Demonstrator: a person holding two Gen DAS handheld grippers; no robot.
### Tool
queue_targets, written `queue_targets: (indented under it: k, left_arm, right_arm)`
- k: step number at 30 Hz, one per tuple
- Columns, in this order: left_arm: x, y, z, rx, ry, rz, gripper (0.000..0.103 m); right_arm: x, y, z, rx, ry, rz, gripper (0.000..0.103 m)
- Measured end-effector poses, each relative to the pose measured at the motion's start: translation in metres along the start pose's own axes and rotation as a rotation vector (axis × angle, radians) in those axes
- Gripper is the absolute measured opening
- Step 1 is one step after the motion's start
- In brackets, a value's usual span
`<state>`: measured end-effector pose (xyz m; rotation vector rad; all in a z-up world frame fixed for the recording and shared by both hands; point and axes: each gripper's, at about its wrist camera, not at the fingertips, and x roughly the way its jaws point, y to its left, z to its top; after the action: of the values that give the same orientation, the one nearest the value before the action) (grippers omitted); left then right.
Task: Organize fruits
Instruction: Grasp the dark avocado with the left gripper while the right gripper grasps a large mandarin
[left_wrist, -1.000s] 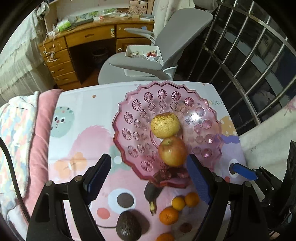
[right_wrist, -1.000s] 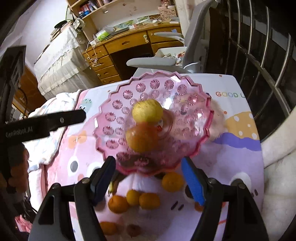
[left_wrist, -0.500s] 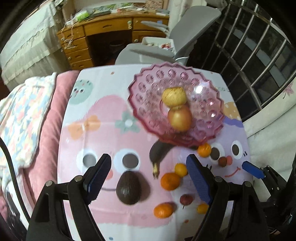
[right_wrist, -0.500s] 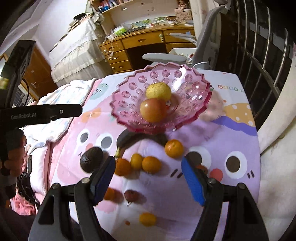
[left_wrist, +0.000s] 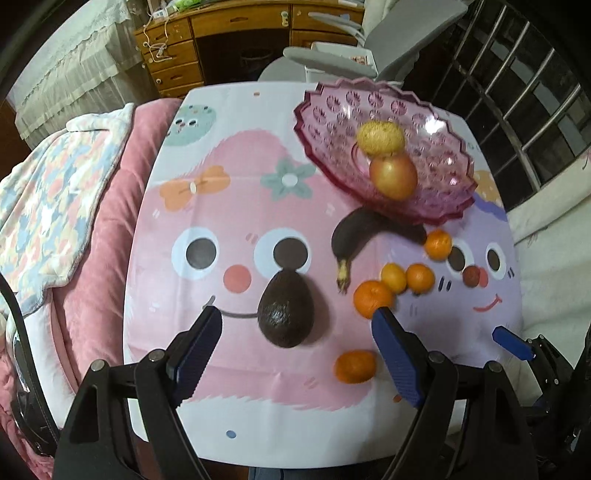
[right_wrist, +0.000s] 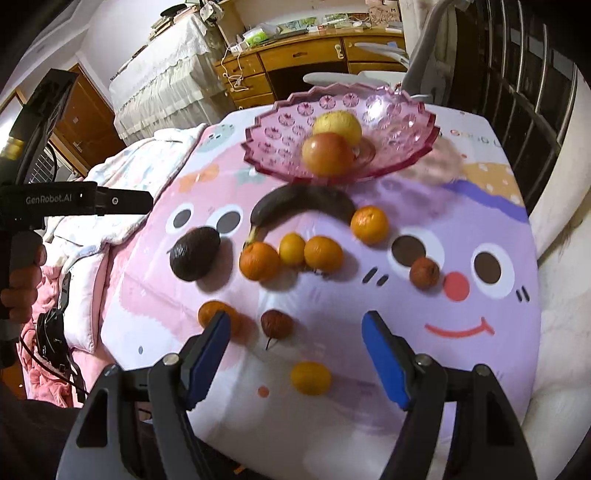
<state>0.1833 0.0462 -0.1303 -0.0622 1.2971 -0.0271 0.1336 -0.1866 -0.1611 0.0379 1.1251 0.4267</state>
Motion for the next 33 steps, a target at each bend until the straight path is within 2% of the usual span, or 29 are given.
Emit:
queue_targets:
  k: [11,21,28,33]
  left_arm:
    - [0.031,0.022,0.001,0.131,0.115,-0.047,0.083]
    - [0.068,0.037,0.005,0.224,0.216,-0.126,0.089]
    - [0.1,0.033,0.008,0.296,0.271,-0.154,0.091]
    - [0.121,0.026,0.008,0.308,0.307,-0.165,0.091]
  right_arm:
    - [0.014,0.036,-0.014,0.107,-0.008,-0.031,0.074]
    - [0.037,0.076,-0.024,0.211,-0.011,-0.092,0.074]
    - [0.059,0.093,-0.027,0.248,-0.012,-0.126,0.074]
    - [0.08,0.102,-0.029,0.244,0.015,-0.14,0.074]
